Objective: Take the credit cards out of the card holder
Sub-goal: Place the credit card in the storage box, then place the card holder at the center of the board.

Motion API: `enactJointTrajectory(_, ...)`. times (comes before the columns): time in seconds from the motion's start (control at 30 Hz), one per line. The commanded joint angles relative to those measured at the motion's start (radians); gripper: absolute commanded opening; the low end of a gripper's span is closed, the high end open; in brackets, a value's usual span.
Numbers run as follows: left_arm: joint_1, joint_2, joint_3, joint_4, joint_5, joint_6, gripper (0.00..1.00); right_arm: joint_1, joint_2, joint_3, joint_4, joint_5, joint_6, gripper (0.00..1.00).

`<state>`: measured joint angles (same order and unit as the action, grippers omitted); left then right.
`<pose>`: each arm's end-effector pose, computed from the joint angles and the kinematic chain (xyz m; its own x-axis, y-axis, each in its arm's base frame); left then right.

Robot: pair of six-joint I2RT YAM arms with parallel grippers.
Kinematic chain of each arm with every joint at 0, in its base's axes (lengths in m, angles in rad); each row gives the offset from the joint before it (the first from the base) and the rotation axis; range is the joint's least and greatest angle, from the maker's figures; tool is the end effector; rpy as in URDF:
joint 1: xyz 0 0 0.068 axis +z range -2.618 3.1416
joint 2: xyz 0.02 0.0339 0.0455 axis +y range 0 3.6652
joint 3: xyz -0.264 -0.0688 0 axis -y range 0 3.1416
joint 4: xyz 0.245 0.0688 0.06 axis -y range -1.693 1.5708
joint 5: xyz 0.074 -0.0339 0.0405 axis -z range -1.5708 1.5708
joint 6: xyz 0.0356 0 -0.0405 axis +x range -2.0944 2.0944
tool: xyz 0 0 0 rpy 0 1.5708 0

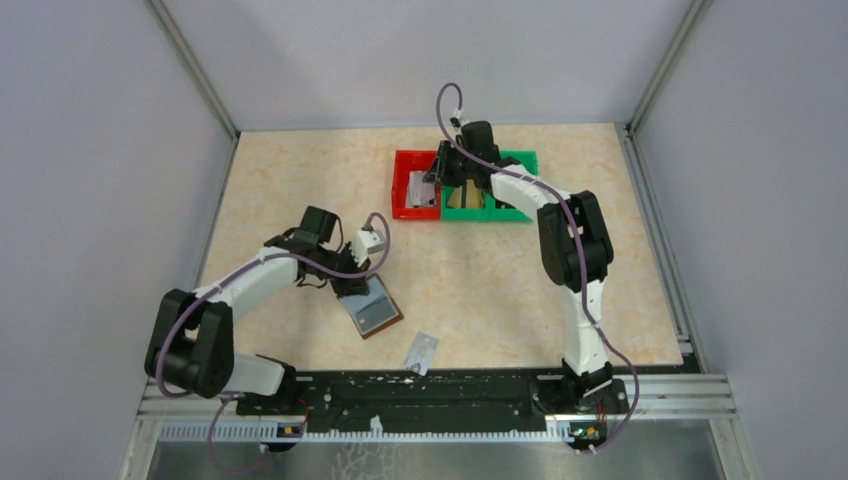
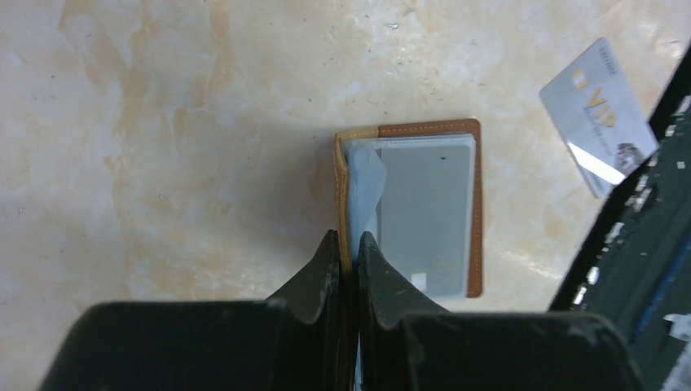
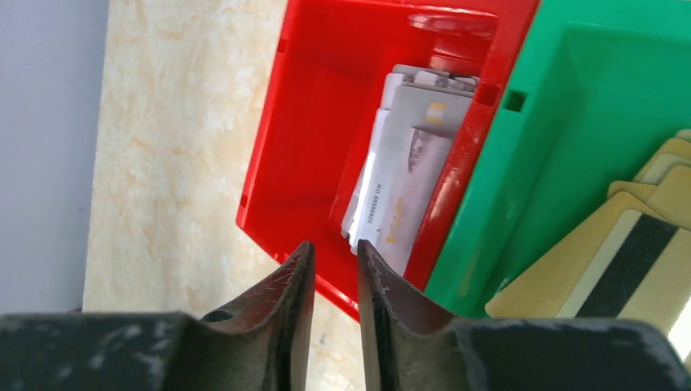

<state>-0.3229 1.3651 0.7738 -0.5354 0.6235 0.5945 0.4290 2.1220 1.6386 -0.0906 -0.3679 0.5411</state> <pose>0.2278 -0.0981 0.1923 -0.4319 0.6240 -0.6512 0.8901 0.4114 -0.1961 0.4431 0.2168 0.2194 -0.7646 0.1788 -0.6192 -0.3138 0.7360 0.5999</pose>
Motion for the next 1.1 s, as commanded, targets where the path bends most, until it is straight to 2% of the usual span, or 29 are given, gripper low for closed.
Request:
enactJointTrajectory(0.0, -0.075, 0.038, -0.027, 0.183, -0.141, 0.047, 0.02, -0.001, -0.053, 0.044, -0.024, 0.058, -0.054, 0.29)
enactJointTrajectory(0.13, -0.167, 0.055, -0.051, 0.247, -0.266, 0.046, 0.06, -0.010, -0.133, -0.003, -0.029, 0.089, -0.075, 0.35)
enactJointTrajectory(0.2, -0.208, 0.054, -0.067, 0.283, -0.318, 0.030, 0.11, -0.017, -0.187, -0.040, -0.024, 0.109, -0.081, 0.41)
enactJointTrajectory(0.27, -0.260, 0.046, -0.075, 0.306, -0.381, 0.010, 0.12, -0.024, -0.258, -0.088, -0.018, 0.124, -0.083, 0.45)
enactJointTrajectory(0.37, -0.359, 0.031, -0.079, 0.346, -0.523, -0.020, 0.09, -0.031, -0.359, -0.175, 0.002, 0.146, -0.088, 0.54)
enactJointTrajectory(0.43, -0.430, 0.029, -0.081, 0.377, -0.671, -0.017, 0.06, -0.038, -0.424, -0.240, 0.013, 0.155, -0.095, 0.59)
enactJointTrajectory(0.53, -0.528, 0.040, -0.078, 0.407, -0.844, -0.005, 0.05, -0.049, -0.516, -0.340, 0.026, 0.162, -0.099, 0.61)
enactJointTrajectory(0.63, -0.599, 0.070, -0.080, 0.416, -0.936, 0.003, 0.06, -0.059, -0.591, -0.442, 0.045, 0.161, -0.096, 0.63)
enactJointTrajectory(0.73, -0.648, 0.127, -0.075, 0.455, -1.120, 0.074, 0.07, -0.068, -0.651, -0.539, 0.059, 0.160, -0.083, 0.65)
enactJointTrajectory(0.8, -0.657, 0.175, -0.061, 0.491, -1.228, 0.145, 0.11, -0.069, -0.692, -0.601, 0.078, 0.158, -0.068, 0.67)
enactJointTrajectory(0.83, -0.659, 0.194, -0.037, 0.445, -1.215, 0.136, 0.17, -0.070, -0.716, -0.628, 0.082, 0.159, -0.061, 0.69)
enactJointTrajectory(0.87, -0.660, 0.203, 0.001, 0.376, -1.168, 0.076, 0.28, -0.070, -0.732, -0.661, 0.083, 0.160, -0.049, 0.70)
enactJointTrajectory(0.9, -0.660, 0.200, 0.024, 0.310, -1.109, 0.032, 0.43, -0.070, -0.749, -0.684, 0.083, 0.160, -0.040, 0.72)
enactJointTrajectory(0.93, -0.660, 0.191, 0.039, 0.256, -1.046, -0.012, 0.63, -0.070, -0.764, -0.706, 0.105, 0.162, -0.036, 0.75)
enactJointTrajectory(0.97, -0.660, 0.175, 0.049, 0.216, -0.980, -0.049, 0.75, -0.069, -0.783, -0.727, 0.110, 0.166, -0.030, 0.77)
enactJointTrajectory(1.07, -0.660, 0.111, 0.070, 0.123, -0.791, -0.126, 0.98, -0.072, -0.827, -0.782, 0.120, 0.172, -0.014, 0.82)
